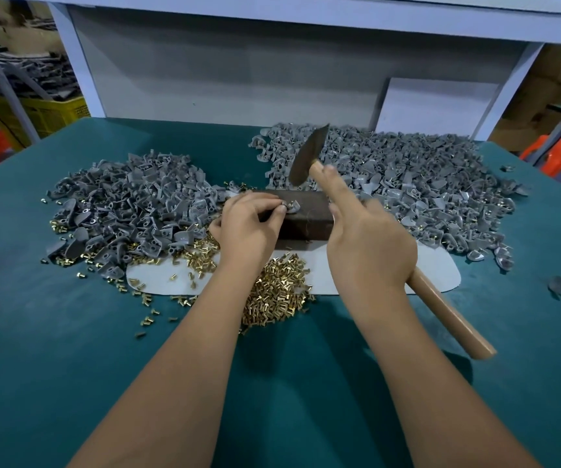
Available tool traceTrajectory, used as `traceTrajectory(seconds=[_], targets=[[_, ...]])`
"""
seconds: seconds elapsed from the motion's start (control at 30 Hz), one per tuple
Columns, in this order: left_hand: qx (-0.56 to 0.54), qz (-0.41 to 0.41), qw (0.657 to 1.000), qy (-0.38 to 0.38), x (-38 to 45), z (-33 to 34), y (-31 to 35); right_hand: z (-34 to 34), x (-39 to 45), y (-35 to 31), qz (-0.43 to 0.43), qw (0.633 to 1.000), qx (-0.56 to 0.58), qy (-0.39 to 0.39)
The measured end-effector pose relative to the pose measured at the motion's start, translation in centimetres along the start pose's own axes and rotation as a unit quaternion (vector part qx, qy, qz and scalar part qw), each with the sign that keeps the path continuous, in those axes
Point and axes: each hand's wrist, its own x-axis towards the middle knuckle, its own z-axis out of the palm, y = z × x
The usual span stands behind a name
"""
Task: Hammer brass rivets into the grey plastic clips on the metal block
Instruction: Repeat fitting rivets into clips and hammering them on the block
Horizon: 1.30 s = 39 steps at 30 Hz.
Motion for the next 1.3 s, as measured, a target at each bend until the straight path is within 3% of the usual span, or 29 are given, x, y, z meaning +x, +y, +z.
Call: traceTrajectory(seconds=[0.07,0.2,0.27,0.53,0.67,0.8,0.93,1.07,1.23,1.3], targets=[[0.021,0.010,1.000,0.010,-0.1,0.1,-0.2,-0.2,0.5,0.1,0.001,1.000,0.007,0.013],[0.044,0.007,0.999,0.025,-0.3,0.1,-0.1,-0.7,2.1,0.9,-0.005,0.997,-0.021,-0.079],[0.053,0.000,0.998,0.032,-0.4,0.1,0.0,-0.9,2.6,1.3,-0.009,0.996,-0.025,-0.088],[0.073,-0.008,0.997,0.023,-0.3,0.2,0.1,-1.3,3.2,1.4,-0.082,0.990,-0.072,-0.088],[0.050,-0.019,0.998,0.029,-0.3,0.3,-0.1,-1.9,3.4,0.8,-0.055,0.996,-0.061,-0.020],[0.075,-0.018,0.997,0.024,-0.3,0.4,0.0,-1.1,2.7,0.9,-0.092,0.990,-0.080,-0.073],[0.057,-0.037,0.997,0.021,-0.2,0.5,-0.1,-1.6,2.9,0.2,-0.041,0.997,-0.071,0.005],[0.074,-0.023,0.997,0.021,-0.2,0.3,-0.1,-0.6,2.4,0.7,-0.074,0.991,-0.078,-0.084],[0.050,-0.038,0.998,0.021,-0.2,0.5,-0.1,-1.5,2.8,0.3,-0.056,0.996,-0.061,0.015],[0.061,-0.031,0.997,0.022,-0.2,0.4,-0.1,-1.2,2.4,0.4,-0.075,0.993,-0.088,-0.036]])
